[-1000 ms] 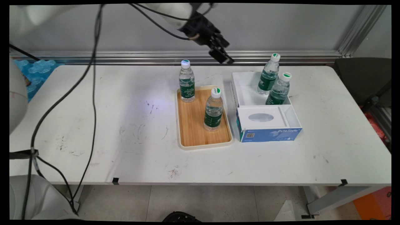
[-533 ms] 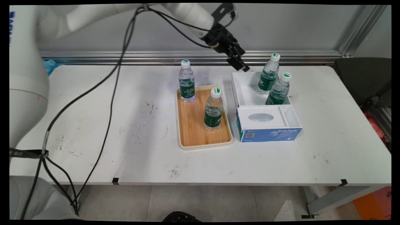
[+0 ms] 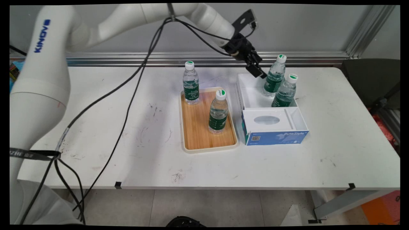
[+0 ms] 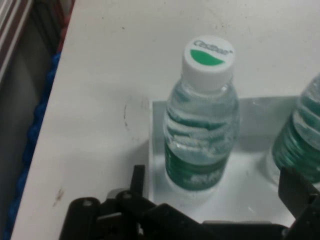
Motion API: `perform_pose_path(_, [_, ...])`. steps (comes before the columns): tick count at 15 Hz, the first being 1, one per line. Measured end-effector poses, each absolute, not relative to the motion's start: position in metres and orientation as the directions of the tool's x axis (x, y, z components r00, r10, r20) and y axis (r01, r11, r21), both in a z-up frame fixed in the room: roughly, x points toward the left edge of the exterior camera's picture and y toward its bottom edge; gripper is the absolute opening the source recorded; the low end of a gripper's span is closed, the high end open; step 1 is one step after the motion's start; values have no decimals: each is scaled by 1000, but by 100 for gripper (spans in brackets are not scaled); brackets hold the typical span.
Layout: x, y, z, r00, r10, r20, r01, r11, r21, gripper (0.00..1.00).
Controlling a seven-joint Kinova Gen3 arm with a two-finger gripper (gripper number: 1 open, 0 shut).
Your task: Pick up the green bottle from the white box
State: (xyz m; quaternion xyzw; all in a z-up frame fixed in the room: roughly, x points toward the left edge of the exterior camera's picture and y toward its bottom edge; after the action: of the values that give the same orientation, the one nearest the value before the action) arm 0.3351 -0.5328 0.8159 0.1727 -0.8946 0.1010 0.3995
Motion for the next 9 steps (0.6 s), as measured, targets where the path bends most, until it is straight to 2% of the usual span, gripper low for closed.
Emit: perform_pose_path(9, [299, -563, 786, -593, -252, 765, -394, 919, -2, 100])
